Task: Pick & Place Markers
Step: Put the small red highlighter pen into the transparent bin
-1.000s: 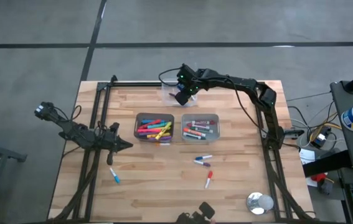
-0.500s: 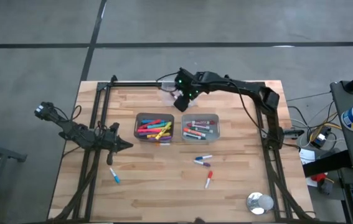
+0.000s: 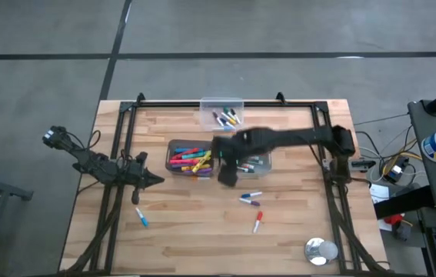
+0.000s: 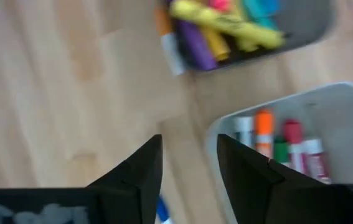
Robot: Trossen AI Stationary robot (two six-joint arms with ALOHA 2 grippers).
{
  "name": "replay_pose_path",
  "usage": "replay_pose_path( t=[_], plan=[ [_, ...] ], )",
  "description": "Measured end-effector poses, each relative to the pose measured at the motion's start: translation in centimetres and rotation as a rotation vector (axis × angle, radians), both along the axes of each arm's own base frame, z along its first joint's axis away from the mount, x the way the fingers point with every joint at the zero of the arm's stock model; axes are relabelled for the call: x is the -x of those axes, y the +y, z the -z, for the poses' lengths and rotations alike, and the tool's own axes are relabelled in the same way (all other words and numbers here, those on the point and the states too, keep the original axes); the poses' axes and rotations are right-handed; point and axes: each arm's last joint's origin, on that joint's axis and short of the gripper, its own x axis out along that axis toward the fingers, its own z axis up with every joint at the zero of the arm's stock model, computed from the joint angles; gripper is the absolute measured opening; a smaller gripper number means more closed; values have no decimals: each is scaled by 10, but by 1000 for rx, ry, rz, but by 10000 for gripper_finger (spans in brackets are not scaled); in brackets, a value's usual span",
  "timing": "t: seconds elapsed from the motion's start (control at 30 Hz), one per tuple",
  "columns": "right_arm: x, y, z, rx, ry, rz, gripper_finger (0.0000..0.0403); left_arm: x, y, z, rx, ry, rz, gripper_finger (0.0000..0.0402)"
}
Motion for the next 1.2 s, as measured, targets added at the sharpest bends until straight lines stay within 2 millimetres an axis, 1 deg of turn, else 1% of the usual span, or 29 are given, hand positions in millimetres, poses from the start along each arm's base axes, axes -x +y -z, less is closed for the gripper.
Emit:
replay_pose_path(
  t=[0.13, 0.23, 0.3, 0.37, 0.47, 0.53, 0.63, 0.8, 1.0, 1.1, 1.2],
  plan=[
    [3, 49, 3, 49, 7, -105, 142, 0, 0, 0, 12, -4, 3, 0],
    [9, 82, 6, 100, 7, -84, 137, 0, -1, -1, 23, -14, 13, 0],
    [14, 100, 7, 93, 1, -24, 134, 0, -1, -2, 28, -15, 26, 0],
    [18, 114, 9, 49, -3, 55, 132, -1, -2, -2, 33, -17, 37, 0],
    [25, 134, 13, -48, -3, 253, 129, -1, -2, -2, 29, -17, 41, 0],
    [32, 146, 18, -94, 6, 357, 127, -1, -2, -2, 28, -17, 42, 0],
    [43, 163, 31, -133, 44, 455, 127, -1, -2, -2, 30, -20, 42, 0],
    [66, 187, 55, -209, 128, 694, 127, -1, -2, -2, 53, -19, 36, 0],
    [86, 203, 77, -242, 171, 895, 120, -1, -2, -2, 52, -20, 37, 0],
    [91, 207, 91, -266, 165, 933, 116, -1, -2, -2, 48, -20, 38, 0],
    [93, 205, 102, -268, 164, 941, 112, -1, -2, -2, 32, -22, 43, 0]
  ],
)
